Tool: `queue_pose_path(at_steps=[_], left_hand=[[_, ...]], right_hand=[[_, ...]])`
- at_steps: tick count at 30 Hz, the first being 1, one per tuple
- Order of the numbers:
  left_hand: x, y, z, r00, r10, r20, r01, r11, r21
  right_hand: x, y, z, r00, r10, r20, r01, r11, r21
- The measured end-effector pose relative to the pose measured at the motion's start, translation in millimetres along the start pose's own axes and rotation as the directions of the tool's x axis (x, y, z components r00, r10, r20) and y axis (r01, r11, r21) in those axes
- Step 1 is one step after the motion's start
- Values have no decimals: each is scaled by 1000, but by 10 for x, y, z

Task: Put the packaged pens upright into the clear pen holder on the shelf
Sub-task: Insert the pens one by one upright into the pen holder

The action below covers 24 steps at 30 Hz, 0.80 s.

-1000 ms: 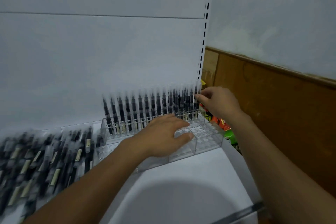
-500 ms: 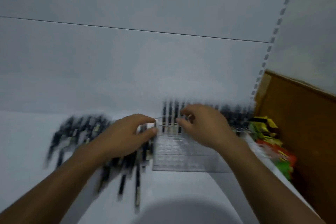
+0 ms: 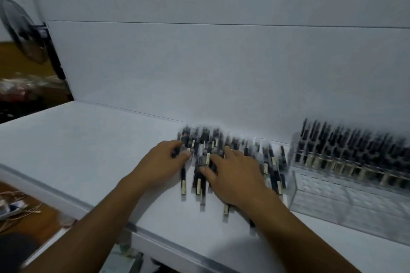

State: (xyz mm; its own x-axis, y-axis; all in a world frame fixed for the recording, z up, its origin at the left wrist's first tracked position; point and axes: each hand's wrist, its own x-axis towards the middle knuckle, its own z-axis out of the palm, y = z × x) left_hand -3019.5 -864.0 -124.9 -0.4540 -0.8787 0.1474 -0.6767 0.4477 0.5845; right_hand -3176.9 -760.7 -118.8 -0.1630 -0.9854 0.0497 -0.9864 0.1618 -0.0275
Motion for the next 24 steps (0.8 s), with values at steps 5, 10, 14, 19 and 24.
queue_pose_path(at_steps=[5,10,14,19,24], left_hand=[[159,7,23,998,-58,-16,58,998,29],[466,-18,-95,974,-227,22,225,973,57],[667,40,-141,949,-307,70,298,947,115],[769,126,-123,926,-352,137,356,935,-3],[743,28,-107,919,-367,145,393,882,-260]], right_hand=[[0,63,15,985,-13,-171,20,999,41],[7,93,9,974,21,-227,12,989,146],[29,84,-20,973,42,-227,-7,988,151],[45,85,-65,974,83,-213,-41,980,196],[65,99,-56,970,128,-206,-59,949,311]])
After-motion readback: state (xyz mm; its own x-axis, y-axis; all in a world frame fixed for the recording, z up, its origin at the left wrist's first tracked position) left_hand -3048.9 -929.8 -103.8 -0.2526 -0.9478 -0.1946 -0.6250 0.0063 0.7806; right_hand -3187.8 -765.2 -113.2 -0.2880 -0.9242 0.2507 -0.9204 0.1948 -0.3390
